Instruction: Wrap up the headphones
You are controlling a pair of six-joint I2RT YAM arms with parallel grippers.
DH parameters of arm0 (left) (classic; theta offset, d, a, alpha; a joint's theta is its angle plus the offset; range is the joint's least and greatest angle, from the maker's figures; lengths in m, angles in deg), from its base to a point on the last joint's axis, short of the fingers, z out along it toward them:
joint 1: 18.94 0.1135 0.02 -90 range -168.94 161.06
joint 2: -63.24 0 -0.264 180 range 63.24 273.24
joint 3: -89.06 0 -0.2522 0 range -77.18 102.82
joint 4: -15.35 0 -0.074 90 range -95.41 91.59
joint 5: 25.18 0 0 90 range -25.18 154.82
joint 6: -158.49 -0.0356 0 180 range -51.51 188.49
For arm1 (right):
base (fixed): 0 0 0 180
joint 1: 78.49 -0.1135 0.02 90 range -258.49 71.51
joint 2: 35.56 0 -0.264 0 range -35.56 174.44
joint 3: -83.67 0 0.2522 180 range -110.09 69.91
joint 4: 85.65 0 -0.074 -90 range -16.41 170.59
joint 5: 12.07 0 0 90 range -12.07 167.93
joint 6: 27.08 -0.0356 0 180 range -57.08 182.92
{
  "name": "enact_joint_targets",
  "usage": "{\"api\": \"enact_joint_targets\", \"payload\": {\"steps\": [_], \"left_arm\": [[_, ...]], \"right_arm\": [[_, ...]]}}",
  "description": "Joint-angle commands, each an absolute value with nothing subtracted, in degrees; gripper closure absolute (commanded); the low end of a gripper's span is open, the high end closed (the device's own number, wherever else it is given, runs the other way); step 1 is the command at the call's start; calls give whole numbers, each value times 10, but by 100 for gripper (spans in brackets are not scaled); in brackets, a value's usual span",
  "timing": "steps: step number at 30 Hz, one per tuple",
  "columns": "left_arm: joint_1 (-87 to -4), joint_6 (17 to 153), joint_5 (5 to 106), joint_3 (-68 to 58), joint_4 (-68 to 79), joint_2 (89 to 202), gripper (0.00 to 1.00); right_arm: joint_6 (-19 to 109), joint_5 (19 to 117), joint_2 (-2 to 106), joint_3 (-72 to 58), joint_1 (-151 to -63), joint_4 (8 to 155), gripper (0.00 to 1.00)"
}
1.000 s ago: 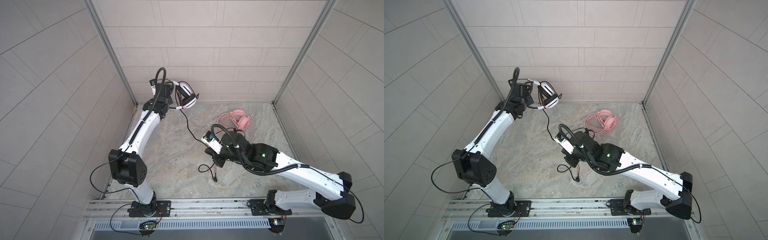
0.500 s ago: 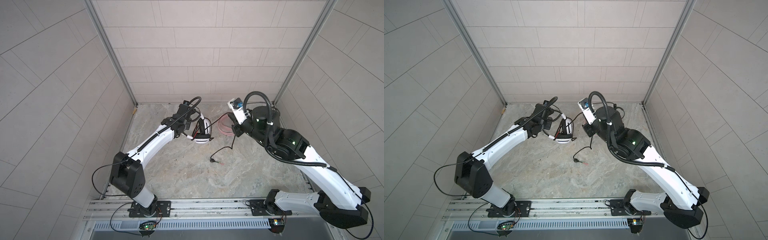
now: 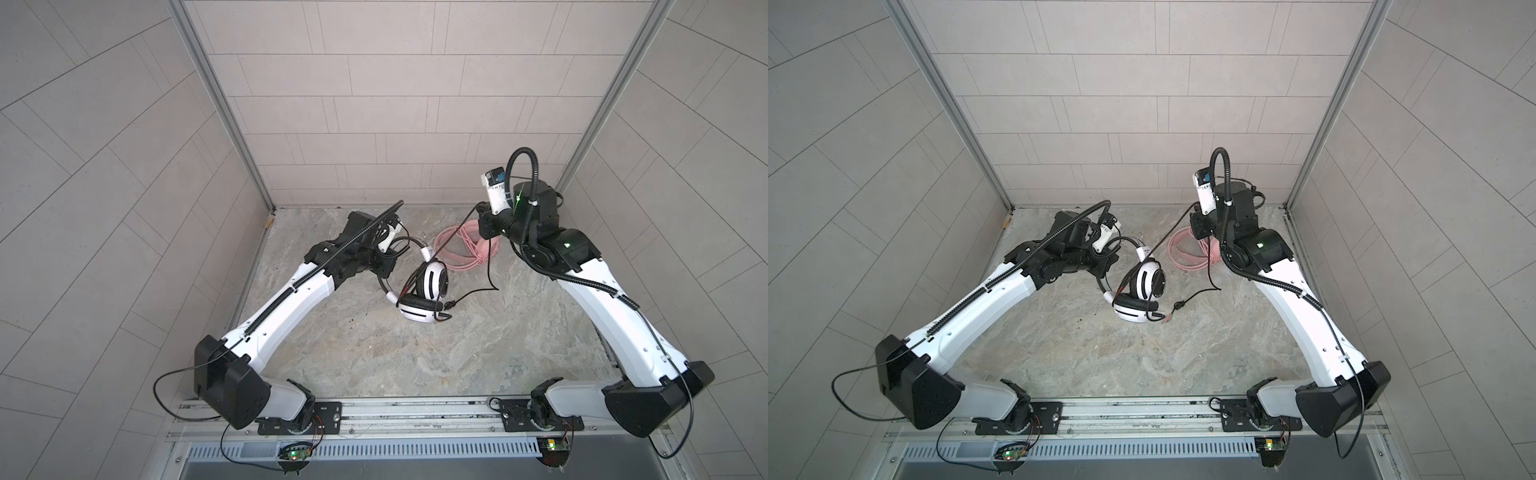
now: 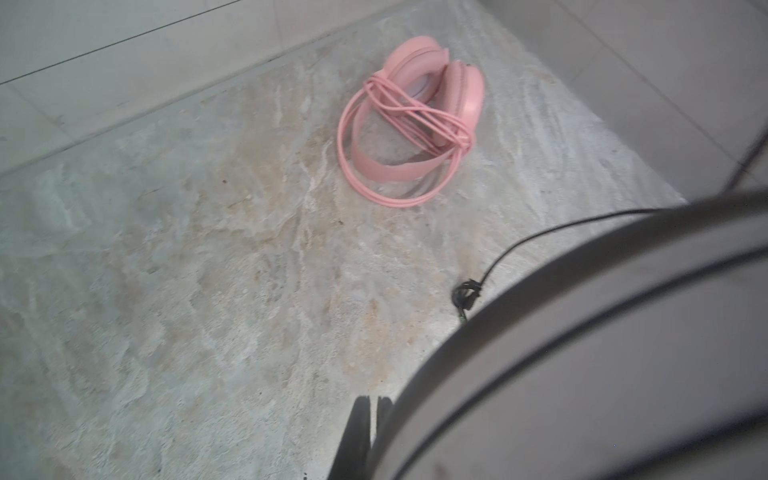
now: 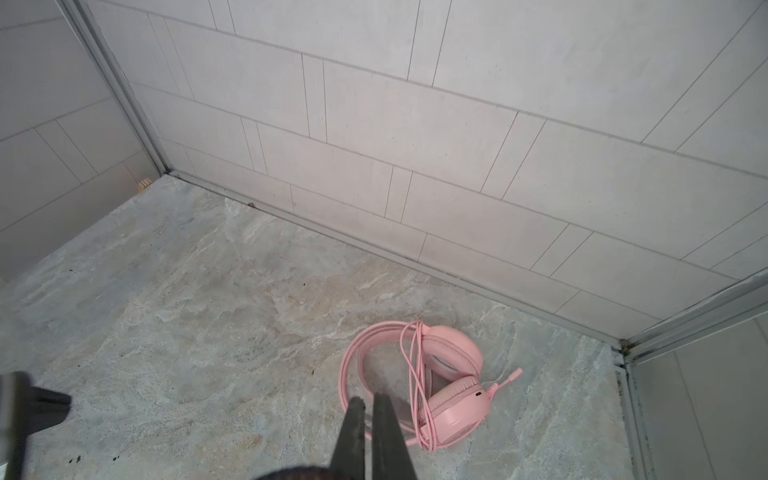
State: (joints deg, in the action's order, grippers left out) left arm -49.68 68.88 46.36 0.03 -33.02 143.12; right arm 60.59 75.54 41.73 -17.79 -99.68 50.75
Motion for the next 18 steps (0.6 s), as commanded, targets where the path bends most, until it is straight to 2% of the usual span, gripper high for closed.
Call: {"api": "enact_joint_targets", "payload": {"steps": [1, 9, 12, 18], "left_arm": [[-484, 692, 346, 21, -345, 1400, 100], [-426, 835, 225, 47, -237, 1351, 100], [-424, 865, 215, 74, -226, 1350, 100], [-425, 892, 216, 112, -228, 1360, 100]], "right_arm": [[573, 720, 426, -143, -986, 553, 96], [491, 600, 439, -16, -986, 677, 93], [450, 531, 460, 9, -986, 731, 90], [391, 483, 503, 35, -994, 842, 86]]}}
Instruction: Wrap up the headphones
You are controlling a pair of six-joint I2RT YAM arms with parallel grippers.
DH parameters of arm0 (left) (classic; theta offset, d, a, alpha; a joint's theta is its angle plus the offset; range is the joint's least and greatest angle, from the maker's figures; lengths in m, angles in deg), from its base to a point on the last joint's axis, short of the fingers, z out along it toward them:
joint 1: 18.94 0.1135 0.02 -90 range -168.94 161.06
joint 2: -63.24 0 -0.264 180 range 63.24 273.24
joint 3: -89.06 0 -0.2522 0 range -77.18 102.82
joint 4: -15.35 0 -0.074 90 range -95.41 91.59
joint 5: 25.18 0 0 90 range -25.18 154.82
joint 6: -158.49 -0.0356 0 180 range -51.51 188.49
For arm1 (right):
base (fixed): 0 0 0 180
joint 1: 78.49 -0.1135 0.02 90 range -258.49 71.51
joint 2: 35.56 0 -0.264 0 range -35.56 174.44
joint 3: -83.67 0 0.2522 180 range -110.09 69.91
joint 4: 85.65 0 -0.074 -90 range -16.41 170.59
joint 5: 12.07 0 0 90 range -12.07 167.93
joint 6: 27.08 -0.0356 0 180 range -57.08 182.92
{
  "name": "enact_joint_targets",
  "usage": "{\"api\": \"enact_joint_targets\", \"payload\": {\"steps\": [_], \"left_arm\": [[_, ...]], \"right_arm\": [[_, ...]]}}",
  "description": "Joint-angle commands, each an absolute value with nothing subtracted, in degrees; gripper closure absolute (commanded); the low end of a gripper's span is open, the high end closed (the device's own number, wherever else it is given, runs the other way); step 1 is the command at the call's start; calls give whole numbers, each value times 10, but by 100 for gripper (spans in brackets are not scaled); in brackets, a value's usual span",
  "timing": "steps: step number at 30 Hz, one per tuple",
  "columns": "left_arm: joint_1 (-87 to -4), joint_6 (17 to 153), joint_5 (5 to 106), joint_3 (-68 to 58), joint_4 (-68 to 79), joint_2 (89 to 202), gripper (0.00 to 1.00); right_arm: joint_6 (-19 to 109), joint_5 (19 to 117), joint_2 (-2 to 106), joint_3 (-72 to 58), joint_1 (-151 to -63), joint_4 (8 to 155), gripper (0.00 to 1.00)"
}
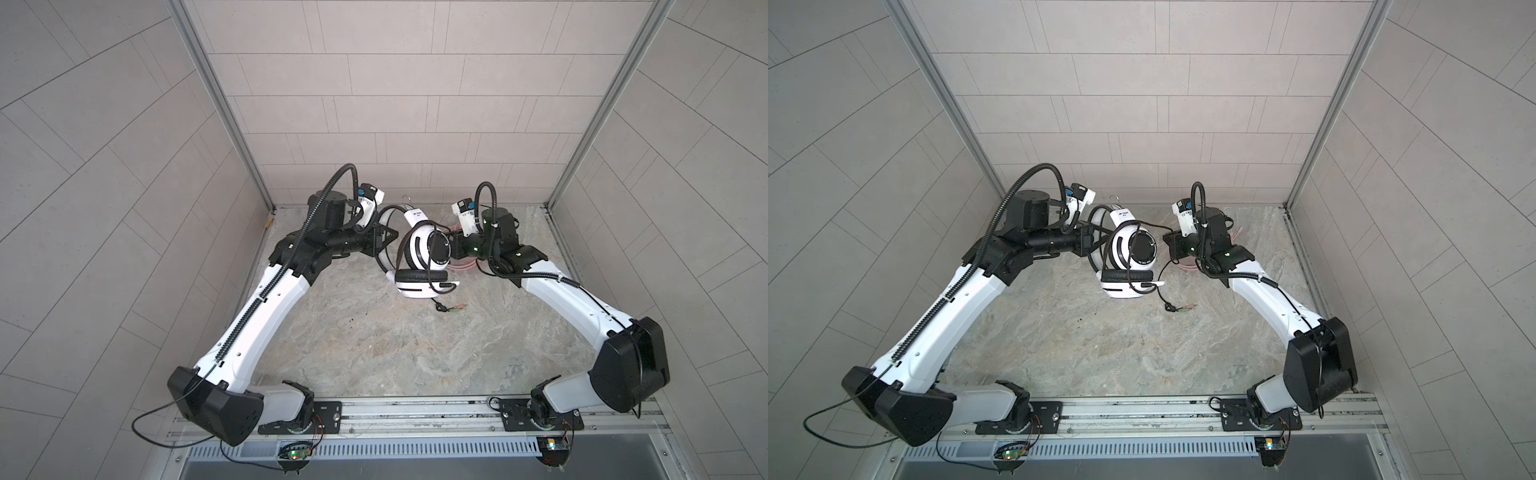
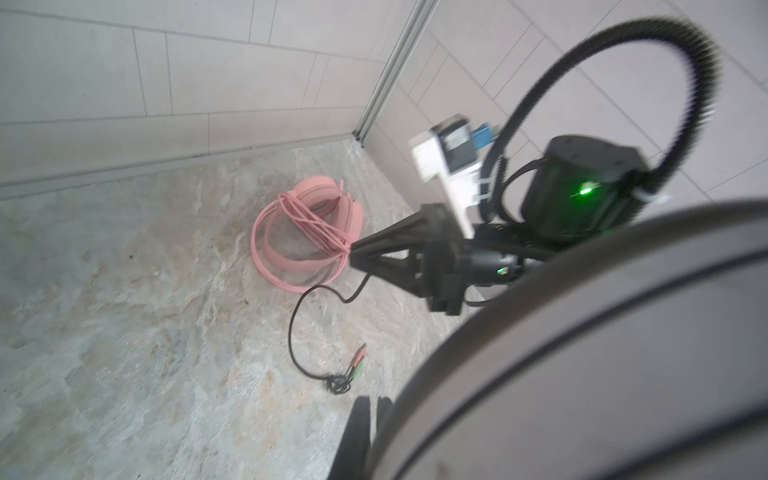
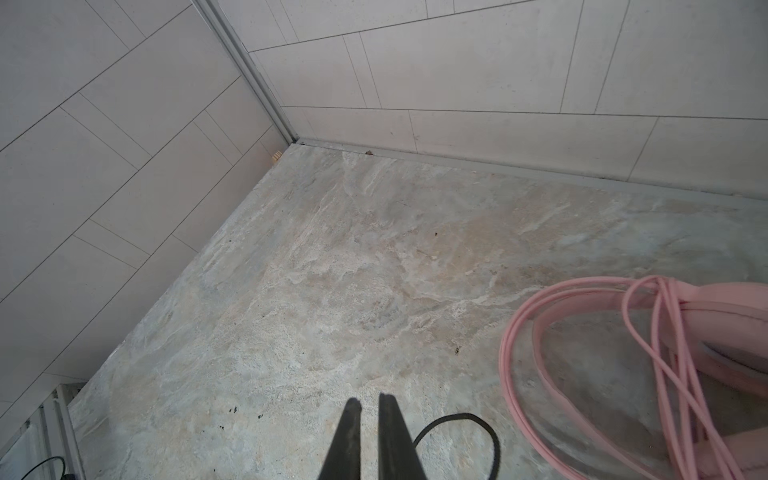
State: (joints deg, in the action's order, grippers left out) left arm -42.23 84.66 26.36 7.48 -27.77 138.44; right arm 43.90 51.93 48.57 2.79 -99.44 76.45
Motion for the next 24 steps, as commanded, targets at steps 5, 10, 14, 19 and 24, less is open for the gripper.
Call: {"api": "enact_joint_targets", "payload": {"steps": [5, 10, 14, 19, 24], "left_arm": [[-425, 901, 198, 161, -255, 1382, 100], [-425, 908, 198, 200, -275, 1388, 100], [-425, 906, 194, 227, -296, 1399, 100], [-423, 912, 202, 254, -305, 1403, 100], [-412, 928, 232, 289, -311, 1410, 100]], "right_arm": [[343, 434, 568, 25, -998, 945, 80], [311, 422, 638, 0, -1011, 1020, 72], [281, 405, 685, -27, -1025, 1062, 70], [311, 434, 708, -34, -1049, 1024, 69], [303, 429, 721, 17, -1049, 1061, 72]]}}
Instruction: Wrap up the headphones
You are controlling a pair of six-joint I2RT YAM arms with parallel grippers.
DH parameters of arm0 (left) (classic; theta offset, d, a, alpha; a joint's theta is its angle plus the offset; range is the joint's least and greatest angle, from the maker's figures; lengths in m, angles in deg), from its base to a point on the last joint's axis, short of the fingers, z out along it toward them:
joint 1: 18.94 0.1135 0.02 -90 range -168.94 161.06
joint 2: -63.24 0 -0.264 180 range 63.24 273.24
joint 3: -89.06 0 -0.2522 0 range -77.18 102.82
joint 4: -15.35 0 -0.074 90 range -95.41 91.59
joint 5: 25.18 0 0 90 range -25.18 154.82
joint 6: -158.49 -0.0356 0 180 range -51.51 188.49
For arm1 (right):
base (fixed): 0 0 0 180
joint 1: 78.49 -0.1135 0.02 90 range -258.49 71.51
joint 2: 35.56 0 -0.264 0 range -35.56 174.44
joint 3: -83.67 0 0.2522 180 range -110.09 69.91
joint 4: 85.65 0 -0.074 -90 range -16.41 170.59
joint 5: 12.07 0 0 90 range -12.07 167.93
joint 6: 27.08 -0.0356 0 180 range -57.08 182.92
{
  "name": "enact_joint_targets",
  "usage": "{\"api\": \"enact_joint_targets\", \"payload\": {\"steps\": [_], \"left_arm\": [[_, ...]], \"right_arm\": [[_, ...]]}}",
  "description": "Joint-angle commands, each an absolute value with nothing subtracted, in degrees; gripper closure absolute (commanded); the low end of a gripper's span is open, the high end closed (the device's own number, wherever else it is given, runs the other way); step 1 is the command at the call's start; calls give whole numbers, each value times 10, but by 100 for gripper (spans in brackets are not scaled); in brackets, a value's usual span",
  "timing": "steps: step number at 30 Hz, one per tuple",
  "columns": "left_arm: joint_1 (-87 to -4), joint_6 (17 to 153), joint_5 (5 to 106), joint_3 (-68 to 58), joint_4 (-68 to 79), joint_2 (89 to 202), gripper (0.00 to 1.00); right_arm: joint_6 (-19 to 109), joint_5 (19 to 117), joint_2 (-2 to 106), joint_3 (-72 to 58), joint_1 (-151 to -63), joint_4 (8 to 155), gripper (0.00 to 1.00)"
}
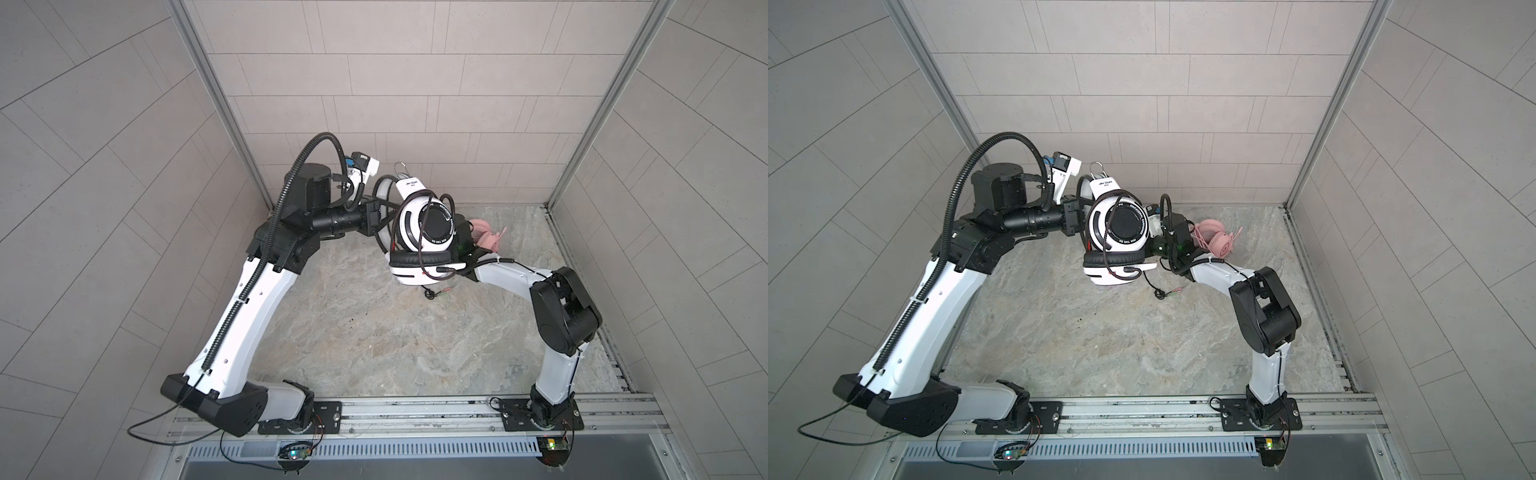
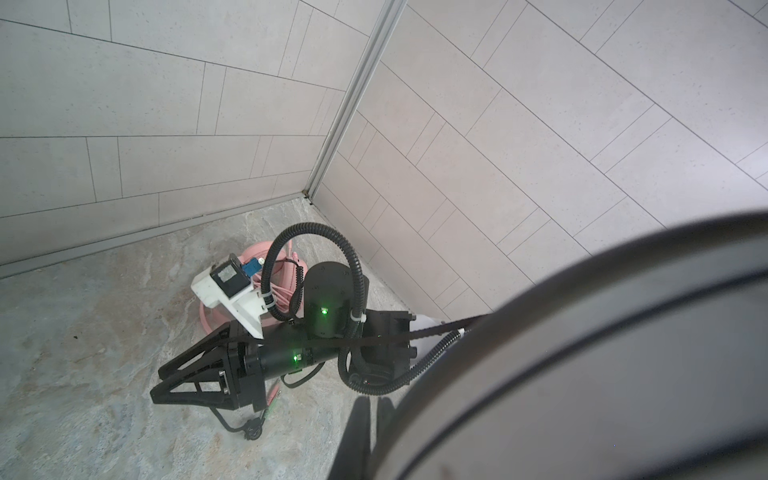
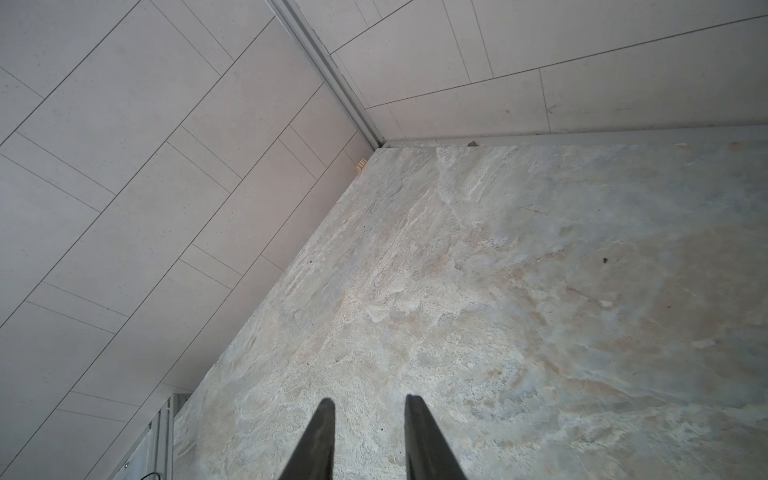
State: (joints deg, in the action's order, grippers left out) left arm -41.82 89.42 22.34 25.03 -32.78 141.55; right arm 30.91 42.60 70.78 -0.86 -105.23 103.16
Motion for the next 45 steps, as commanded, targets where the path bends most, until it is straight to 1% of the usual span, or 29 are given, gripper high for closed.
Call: {"api": "enact_joint_targets", "payload": {"steps": [1, 3, 5, 6, 8, 11, 14, 17, 21, 26, 29, 34, 36, 40, 45], "left_arm": [[-410, 932, 237, 292, -305, 1411, 100], [-401, 954, 246, 292, -281, 1413, 100], [-393, 968, 263, 292, -266, 1414, 100], [-392, 966, 290, 296, -269, 1414, 100], [-388, 967, 341, 293, -265, 1412, 100], [-380, 977, 445, 279, -255, 1412, 100], [-374, 996, 578, 248, -240, 1417, 100], [-367, 1019, 670, 224, -225, 1433, 100], [-353, 1046, 737, 209, -206, 1466, 100], [-346, 1027, 791, 189, -190, 1498, 100], [-338, 1010, 815, 177, -186, 1510, 100], [-308, 1020, 820, 133, -149, 1512, 100], [-300, 1020, 818, 133, -152, 1520, 100], [-296, 1021, 812, 116, -144, 1527, 100], [-297, 1001, 789, 96, -147, 1532, 100]], "right_arm": [[297, 426, 723, 27, -1050, 1072, 74], [296, 425, 724, 44, -1054, 1073, 83], [308, 433, 720, 55, -1063, 1059, 88], [314, 436, 716, 61, -1069, 1057, 89], [315, 437, 707, 75, -1079, 1056, 89], [320, 445, 681, 97, -1097, 1040, 89], [360, 482, 637, 116, -1125, 974, 90], [387, 525, 593, 135, -1160, 907, 90], [418, 589, 536, 151, -1226, 823, 91], [455, 673, 470, 143, -1304, 715, 91], [474, 704, 417, 145, -1318, 668, 91], [497, 744, 349, 122, -1327, 590, 93], [508, 771, 341, 104, -1343, 560, 94], [516, 791, 338, 68, -1371, 541, 94], [562, 833, 338, -4, -1376, 502, 94]]}}
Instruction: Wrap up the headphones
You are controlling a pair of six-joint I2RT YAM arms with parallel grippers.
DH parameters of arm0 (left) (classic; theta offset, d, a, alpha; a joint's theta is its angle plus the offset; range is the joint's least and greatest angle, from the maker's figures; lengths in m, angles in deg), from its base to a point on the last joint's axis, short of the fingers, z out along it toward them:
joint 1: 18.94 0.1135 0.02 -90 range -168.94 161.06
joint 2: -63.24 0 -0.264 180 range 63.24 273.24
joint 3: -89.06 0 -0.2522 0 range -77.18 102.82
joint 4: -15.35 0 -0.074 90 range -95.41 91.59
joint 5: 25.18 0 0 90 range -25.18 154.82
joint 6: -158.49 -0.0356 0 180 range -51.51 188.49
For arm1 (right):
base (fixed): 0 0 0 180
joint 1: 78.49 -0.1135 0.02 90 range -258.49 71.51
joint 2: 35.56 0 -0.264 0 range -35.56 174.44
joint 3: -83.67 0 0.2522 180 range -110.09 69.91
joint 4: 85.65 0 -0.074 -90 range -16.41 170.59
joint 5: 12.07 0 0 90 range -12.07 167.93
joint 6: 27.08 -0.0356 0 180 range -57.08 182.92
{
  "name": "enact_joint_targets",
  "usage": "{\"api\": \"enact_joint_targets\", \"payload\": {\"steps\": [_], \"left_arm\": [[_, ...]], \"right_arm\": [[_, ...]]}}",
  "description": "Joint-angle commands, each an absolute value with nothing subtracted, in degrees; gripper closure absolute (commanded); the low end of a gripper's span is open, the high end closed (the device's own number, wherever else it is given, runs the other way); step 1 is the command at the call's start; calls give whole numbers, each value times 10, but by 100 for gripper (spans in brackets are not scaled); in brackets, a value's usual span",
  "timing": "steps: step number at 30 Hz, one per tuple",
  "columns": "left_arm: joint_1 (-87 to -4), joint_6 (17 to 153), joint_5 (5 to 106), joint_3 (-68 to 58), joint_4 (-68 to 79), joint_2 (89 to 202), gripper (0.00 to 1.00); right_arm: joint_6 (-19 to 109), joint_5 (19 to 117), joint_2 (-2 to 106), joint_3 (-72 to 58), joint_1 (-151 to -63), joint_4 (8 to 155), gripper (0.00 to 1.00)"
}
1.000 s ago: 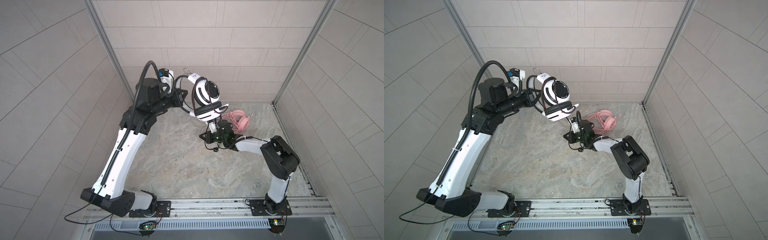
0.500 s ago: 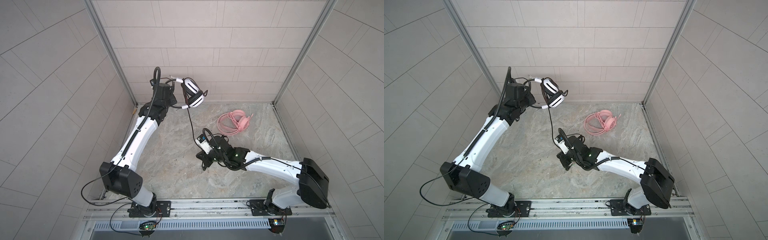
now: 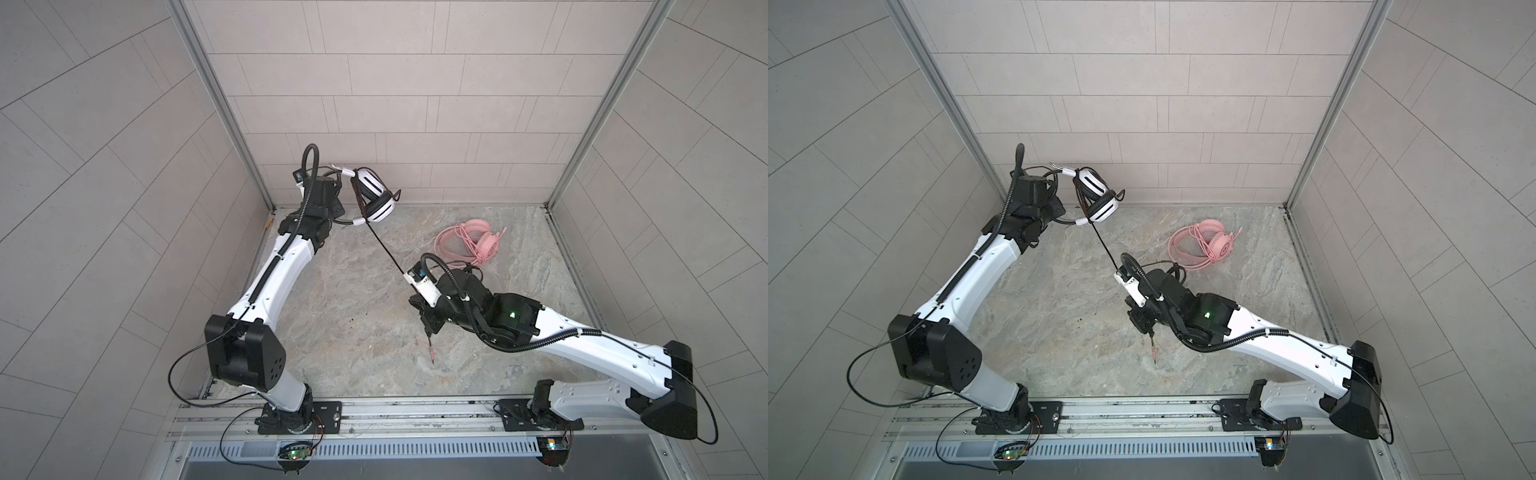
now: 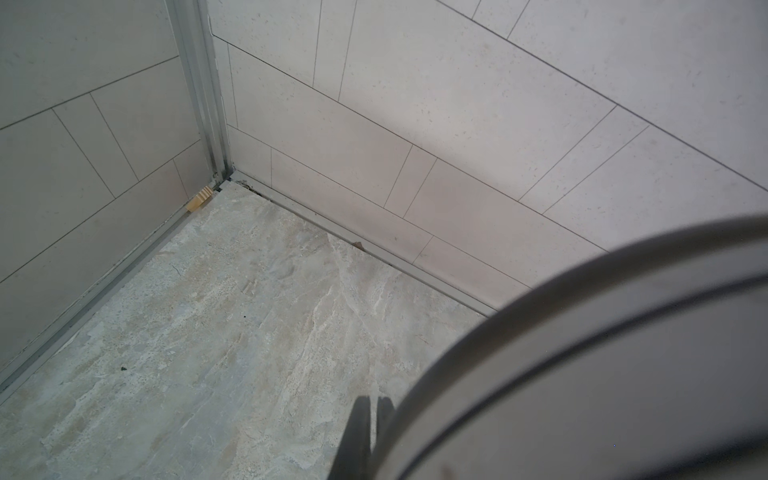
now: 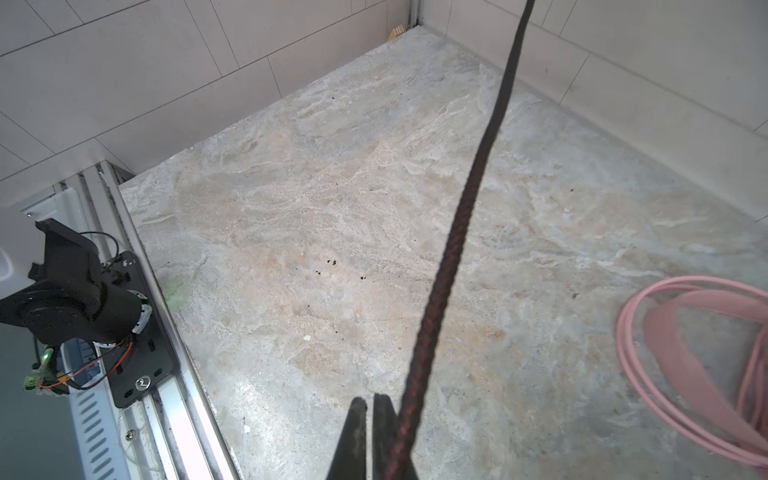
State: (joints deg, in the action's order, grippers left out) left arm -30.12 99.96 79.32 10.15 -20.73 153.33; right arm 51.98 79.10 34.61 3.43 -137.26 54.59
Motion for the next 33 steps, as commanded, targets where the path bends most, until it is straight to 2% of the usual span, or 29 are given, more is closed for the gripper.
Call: {"api": "enact_joint_targets", "payload": {"steps": [1, 6, 11, 15, 18, 21, 25, 29, 33], "left_arm": [[-301, 994, 778, 88, -148, 1530, 100], [-349, 927, 787, 49, -176, 1509, 100], [-414, 844, 773, -13, -180, 1466, 100], [-472, 803, 758, -17, -225, 1446, 100], [-501, 788, 666, -27, -242, 1432, 100], [-504, 777, 532, -27, -261, 1427, 100], [-504, 746, 417, -2, -329, 1435, 100], [-500, 736, 323, 6, -355, 1432, 100], [-482, 766, 278, 9, -331, 1411, 100]], "right_arm": [[579, 851, 338, -22, -1377, 494, 94], [657, 940, 349, -98, -1366, 477, 94], [687, 936, 354, -147, -1316, 484, 92], [697, 931, 358, -178, -1271, 483, 92], [692, 902, 361, -190, -1228, 484, 91], [677, 860, 366, -191, -1177, 494, 90], [659, 817, 383, -185, -1122, 500, 90], [642, 786, 402, -167, -1100, 509, 89], [624, 762, 406, -131, -1094, 533, 88]]}}
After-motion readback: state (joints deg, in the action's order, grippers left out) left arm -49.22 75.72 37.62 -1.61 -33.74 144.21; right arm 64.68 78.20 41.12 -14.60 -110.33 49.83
